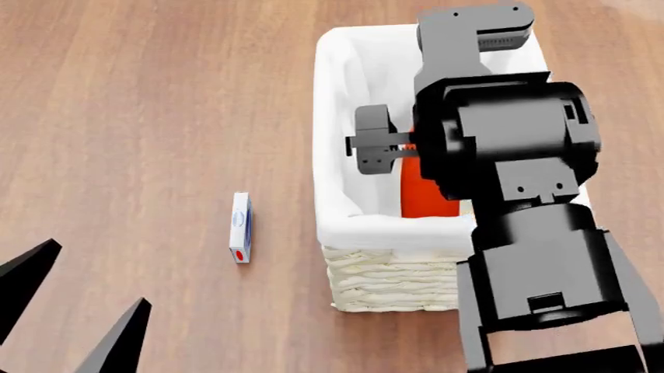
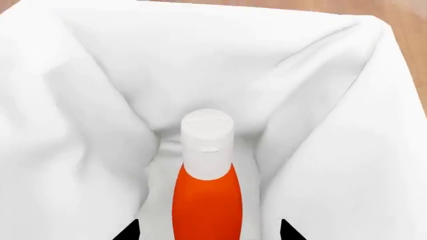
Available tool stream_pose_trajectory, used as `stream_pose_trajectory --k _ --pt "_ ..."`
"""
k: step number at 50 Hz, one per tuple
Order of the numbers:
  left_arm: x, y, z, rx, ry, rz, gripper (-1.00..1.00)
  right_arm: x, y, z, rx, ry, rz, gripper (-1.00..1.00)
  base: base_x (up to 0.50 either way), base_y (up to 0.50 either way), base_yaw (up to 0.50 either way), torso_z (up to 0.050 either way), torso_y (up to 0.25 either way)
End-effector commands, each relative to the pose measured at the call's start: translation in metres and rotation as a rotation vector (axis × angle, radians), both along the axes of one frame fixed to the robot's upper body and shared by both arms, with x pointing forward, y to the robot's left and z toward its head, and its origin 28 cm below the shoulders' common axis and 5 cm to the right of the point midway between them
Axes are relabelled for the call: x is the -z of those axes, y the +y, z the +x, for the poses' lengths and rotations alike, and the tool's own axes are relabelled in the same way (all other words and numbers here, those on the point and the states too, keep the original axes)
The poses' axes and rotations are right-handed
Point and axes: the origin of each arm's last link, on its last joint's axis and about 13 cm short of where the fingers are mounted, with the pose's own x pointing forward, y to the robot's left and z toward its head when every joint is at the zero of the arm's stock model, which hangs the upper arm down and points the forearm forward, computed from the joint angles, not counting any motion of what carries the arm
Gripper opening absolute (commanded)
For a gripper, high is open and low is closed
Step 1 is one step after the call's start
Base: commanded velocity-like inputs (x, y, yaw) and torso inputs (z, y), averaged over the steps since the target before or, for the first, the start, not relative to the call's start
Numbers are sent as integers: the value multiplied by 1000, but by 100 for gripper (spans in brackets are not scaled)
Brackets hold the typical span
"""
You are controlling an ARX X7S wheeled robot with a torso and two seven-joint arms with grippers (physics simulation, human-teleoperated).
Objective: Pick up the ketchup, and put it in the basket.
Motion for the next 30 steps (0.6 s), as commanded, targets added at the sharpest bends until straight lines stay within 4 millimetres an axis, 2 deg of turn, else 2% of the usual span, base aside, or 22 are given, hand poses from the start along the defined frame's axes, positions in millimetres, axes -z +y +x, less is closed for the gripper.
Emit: stream_pose_trajectory --k 1,5,10,13,16,18,20,21,24,27,30 --pt "-3 -1 -1 7 0 2 100 -16 -4 -14 11 -61 -2 100 0 0 0 0 0" --pt "5 -1 -2 7 -2 3 100 -23 -4 -24 -17 -130 22 100 0 0 0 0 0" --pt "-3 -2 -1 8 1 5 100 -25 -3 -33 -29 -169 18 100 0 0 0 0 0" --pt "-1 -3 0 11 2 8 100 -26 -3 -42 -44 -216 21 100 0 0 0 0 0" --pt "-2 -4 -1 13 4 9 100 -25 -3 -51 -57 -266 14 100 0 0 0 0 0" --pt "4 -4 0 14 4 10 100 -24 -3 -56 -57 -328 -3 100 0 0 0 0 0" --pt "-1 -4 0 14 6 11 100 -22 -4 -60 -59 -377 -24 100 0 0 0 0 0" --pt "4 -5 0 15 6 11 100 -22 -4 -61 -61 -391 -22 100 0 0 0 0 0" --pt "2 -5 1 18 8 12 100 -16 -4 -70 -39 -483 -85 100 0 0 0 0 0" --pt "8 -7 0 22 8 14 100 -11 -3 -77 -42 -550 -164 100 0 0 0 0 0" --pt "2 -7 1 27 9 19 100 -7 0 -86 -65 -605 -204 100 0 0 0 0 0"
